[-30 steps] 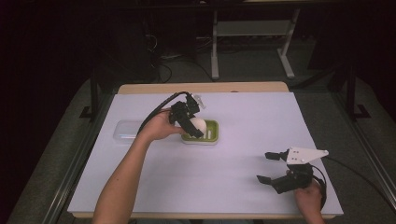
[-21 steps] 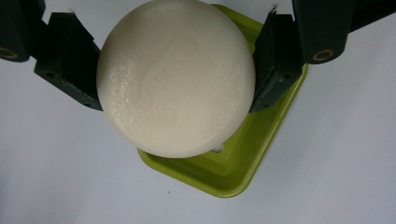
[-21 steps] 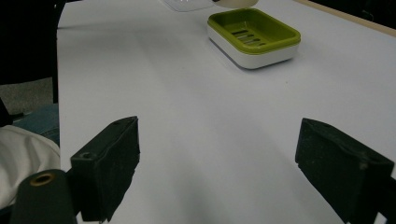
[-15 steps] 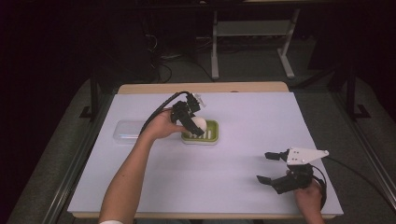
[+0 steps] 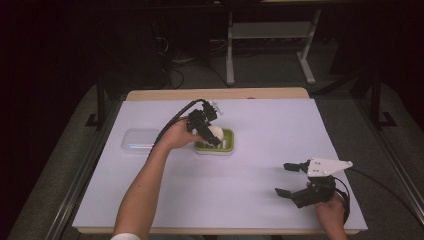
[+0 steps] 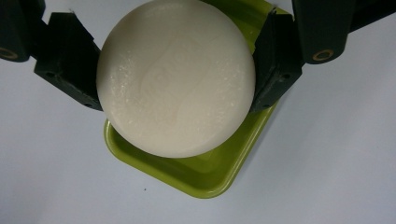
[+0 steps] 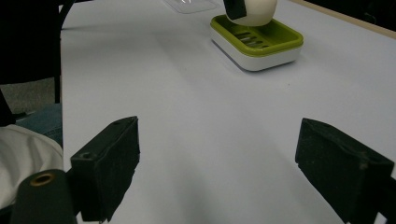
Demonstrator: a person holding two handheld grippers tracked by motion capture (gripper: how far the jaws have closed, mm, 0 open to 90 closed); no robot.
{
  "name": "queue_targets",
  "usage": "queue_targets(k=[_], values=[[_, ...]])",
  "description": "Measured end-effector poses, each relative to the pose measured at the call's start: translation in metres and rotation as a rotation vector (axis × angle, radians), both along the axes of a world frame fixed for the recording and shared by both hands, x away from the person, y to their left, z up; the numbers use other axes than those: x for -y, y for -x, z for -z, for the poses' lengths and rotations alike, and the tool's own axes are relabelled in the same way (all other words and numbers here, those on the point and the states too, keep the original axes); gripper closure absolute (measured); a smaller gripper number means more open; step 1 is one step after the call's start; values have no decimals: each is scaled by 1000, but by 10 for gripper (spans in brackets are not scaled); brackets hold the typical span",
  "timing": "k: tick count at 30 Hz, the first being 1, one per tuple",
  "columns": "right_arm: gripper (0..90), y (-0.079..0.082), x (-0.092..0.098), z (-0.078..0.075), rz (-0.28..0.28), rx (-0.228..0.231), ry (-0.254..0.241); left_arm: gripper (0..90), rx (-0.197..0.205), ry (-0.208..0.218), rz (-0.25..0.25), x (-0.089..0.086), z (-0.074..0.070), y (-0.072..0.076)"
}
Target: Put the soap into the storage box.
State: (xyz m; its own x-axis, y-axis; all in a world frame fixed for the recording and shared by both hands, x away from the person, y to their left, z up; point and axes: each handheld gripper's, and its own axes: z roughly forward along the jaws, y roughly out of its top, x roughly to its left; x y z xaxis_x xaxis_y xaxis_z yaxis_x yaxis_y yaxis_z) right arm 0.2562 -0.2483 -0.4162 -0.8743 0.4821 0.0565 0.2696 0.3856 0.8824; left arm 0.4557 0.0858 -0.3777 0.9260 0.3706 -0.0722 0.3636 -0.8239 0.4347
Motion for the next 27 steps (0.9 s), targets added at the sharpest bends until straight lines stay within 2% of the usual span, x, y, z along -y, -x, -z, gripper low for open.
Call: queue_targets(k=[11, 15, 27], values=[[130, 0, -1, 0, -11, 1, 2, 248, -5, -2, -13, 4, 6, -3], [130, 0, -1, 0, -11, 0, 1, 247, 5, -20, -4, 5, 8, -4], [130, 0, -2, 0, -14, -2, 1, 247, -2, -29, -10, 7, 13, -6]])
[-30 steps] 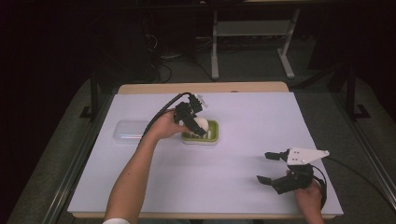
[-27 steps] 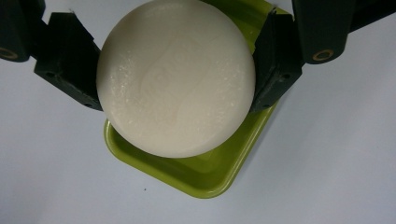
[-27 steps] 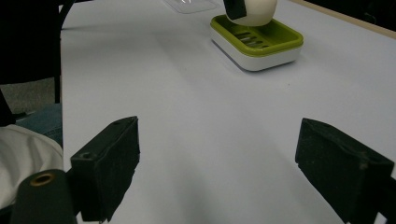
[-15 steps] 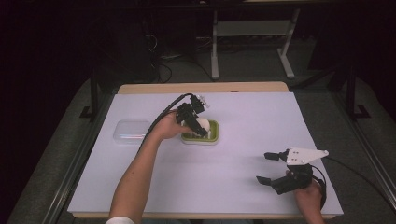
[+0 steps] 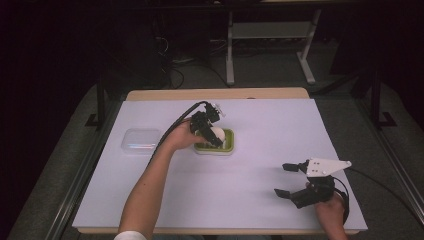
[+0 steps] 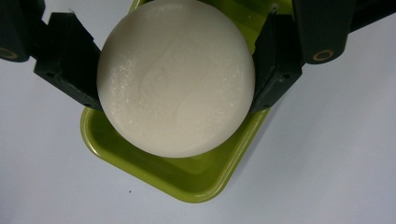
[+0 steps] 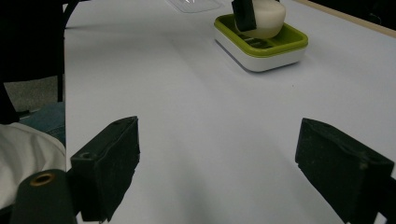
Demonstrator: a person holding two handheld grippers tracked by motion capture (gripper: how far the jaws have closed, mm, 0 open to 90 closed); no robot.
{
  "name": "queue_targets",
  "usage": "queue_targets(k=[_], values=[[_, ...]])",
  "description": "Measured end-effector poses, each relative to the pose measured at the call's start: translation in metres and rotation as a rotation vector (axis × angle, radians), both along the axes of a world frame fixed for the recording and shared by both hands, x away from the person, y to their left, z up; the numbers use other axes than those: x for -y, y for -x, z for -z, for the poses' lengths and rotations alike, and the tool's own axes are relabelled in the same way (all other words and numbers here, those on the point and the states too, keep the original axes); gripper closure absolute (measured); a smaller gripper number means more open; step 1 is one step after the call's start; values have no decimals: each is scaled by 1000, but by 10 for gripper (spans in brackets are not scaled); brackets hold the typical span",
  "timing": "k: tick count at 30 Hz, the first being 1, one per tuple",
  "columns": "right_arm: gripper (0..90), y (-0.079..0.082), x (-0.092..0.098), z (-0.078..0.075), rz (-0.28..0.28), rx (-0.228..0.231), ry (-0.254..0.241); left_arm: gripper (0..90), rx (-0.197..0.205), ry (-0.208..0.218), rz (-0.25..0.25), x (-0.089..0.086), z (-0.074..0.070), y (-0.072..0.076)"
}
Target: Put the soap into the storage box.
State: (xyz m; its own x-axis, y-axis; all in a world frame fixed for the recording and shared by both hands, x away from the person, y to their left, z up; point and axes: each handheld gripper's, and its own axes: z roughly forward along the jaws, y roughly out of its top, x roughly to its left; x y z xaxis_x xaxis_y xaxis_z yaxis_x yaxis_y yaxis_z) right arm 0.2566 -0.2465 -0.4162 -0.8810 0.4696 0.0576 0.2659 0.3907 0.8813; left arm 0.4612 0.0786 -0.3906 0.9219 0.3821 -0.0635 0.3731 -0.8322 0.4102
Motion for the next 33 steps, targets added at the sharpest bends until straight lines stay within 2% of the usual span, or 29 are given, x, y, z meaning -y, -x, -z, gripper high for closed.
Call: queue_targets(k=[13, 28, 33], values=[[130, 0, 0, 0, -3, 1, -1, 246, -9, -10, -3, 2, 7, 0], [130, 0, -1, 1, -7, -1, 2, 248, -11, -12, -6, 1, 7, -1], [130, 0, -2, 1, -6, -3, 7, 248, 14, -14, -1, 2, 5, 0]])
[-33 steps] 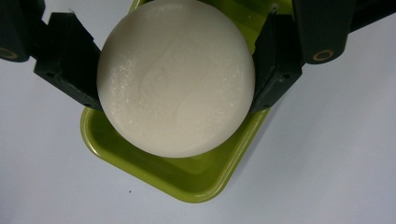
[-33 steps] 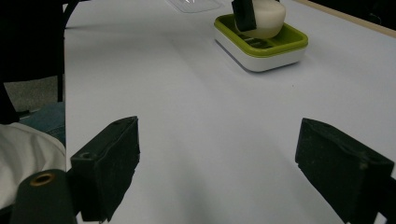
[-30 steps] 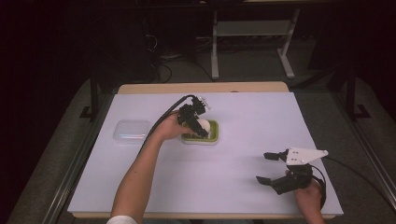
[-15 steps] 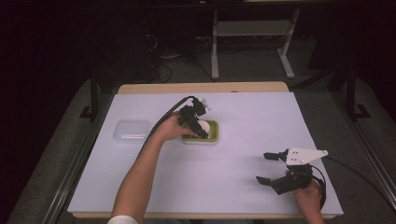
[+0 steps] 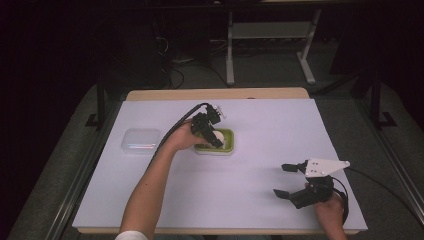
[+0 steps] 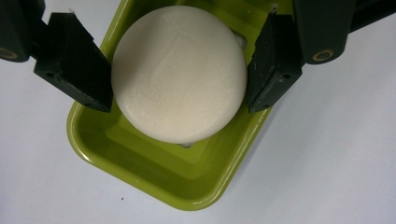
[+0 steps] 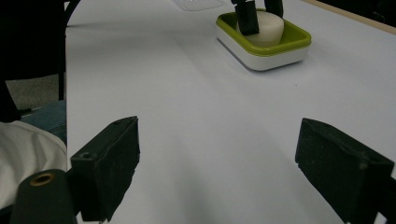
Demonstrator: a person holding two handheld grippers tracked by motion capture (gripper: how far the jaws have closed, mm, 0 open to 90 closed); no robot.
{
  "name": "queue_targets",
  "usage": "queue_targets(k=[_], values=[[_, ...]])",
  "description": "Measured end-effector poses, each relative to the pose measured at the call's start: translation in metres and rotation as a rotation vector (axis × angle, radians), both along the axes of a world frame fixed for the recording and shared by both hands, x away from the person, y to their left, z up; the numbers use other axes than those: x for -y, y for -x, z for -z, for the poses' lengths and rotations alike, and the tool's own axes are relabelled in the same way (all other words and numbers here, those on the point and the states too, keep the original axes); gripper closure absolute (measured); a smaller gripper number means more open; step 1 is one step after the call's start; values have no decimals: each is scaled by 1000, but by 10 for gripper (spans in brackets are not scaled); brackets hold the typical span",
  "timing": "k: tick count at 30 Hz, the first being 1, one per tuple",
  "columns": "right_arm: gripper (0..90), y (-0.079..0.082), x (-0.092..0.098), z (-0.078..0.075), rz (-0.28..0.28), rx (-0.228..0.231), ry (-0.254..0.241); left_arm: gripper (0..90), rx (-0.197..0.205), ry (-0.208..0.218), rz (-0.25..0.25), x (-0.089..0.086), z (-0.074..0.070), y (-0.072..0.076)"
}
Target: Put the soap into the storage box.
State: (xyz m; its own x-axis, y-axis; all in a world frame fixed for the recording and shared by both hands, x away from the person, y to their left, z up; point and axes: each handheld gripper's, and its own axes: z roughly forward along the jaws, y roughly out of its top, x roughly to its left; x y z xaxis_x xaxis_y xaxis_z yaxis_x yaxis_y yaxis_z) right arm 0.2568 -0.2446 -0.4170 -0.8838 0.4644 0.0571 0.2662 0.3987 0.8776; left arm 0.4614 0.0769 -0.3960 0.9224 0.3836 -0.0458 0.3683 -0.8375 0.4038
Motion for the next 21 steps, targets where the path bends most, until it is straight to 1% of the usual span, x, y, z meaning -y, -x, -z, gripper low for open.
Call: queue_targets(k=[3, 4, 7, 8, 9, 10, 12, 13, 15, 16, 17, 18, 19, 21], values=[[130, 0, 0, 0, 1, 1, -2, 261, 2, 9, -3, -2, -3, 0], [130, 0, 1, 0, 3, 3, -7, 274, 4, 23, -8, -4, -7, 1], [130, 0, 1, 0, 3, 5, -6, 323, 6, 35, -14, -6, -11, 2], [130, 0, 0, 0, 3, -4, -3, 322, 11, 41, -11, -8, -14, 4], [130, 0, 0, 0, 3, -4, -2, 308, 11, 41, -11, -8, -14, 4], [130, 0, 0, 0, 4, -1, 0, 297, 25, 38, -3, -8, -15, 6], [130, 0, 0, 0, 5, -1, -4, 295, 30, 41, -3, -8, -15, 7], [130, 0, -1, 0, 5, -1, -3, 295, 25, 46, -2, -9, -16, 8], [130, 0, 0, 0, 8, -1, -4, 288, 33, 47, 0, -10, -17, 9], [130, 0, 0, 0, 9, -4, -4, 285, 26, 51, -5, -12, -18, 10], [130, 0, 0, 0, 10, -3, -4, 281, 32, 58, -8, -12, -18, 10], [130, 0, 0, 0, 11, -4, -4, 279, 32, 57, -8, -14, -19, 11], [130, 0, 0, 0, 11, -5, -3, 279, 32, 65, -11, -15, -19, 12], [130, -1, 0, 1, 10, -9, -6, 269, 34, 63, -12, -16, -20, 12]])
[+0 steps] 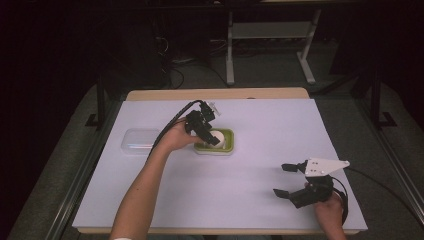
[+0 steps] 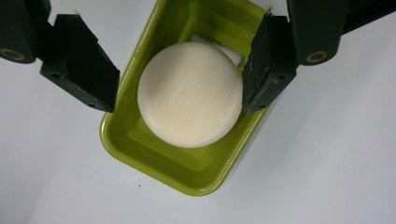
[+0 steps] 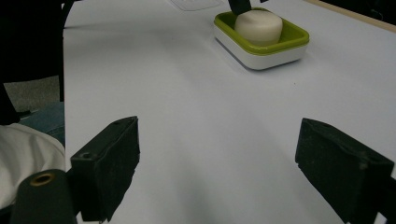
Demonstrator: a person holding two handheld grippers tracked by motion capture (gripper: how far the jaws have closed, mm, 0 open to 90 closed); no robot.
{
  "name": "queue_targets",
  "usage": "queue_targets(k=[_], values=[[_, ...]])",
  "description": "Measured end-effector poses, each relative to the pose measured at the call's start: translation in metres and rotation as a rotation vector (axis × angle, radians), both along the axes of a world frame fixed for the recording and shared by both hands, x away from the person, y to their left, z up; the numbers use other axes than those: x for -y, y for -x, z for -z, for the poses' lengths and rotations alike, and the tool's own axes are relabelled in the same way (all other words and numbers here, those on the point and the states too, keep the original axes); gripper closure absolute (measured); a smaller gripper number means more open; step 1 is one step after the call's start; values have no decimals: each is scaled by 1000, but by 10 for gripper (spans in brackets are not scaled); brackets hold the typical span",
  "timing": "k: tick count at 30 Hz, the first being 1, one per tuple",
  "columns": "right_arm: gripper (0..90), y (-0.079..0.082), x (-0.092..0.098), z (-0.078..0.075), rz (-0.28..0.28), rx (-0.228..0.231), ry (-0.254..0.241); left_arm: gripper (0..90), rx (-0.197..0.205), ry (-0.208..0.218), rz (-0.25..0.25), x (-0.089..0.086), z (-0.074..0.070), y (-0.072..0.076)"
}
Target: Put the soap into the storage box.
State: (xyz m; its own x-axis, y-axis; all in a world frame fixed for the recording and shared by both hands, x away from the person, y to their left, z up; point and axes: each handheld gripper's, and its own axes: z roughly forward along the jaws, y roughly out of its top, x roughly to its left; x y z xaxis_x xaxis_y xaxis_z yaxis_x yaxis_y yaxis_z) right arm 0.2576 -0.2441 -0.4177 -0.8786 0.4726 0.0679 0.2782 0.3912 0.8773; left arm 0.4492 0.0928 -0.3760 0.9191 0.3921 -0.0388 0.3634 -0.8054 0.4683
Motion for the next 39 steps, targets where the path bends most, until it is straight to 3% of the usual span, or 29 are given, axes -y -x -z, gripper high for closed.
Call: queue_targets(k=[15, 33, 39], values=[[130, -2, 4, 0, 25, 0, 0, 248, 23, 53, -24, -17, -7, 16], [130, -5, 4, 2, 46, -16, 12, 231, 40, 53, -8, -34, -11, 36], [130, -5, 2, 3, 47, -19, 20, 228, 46, 74, -16, -39, -14, 45]])
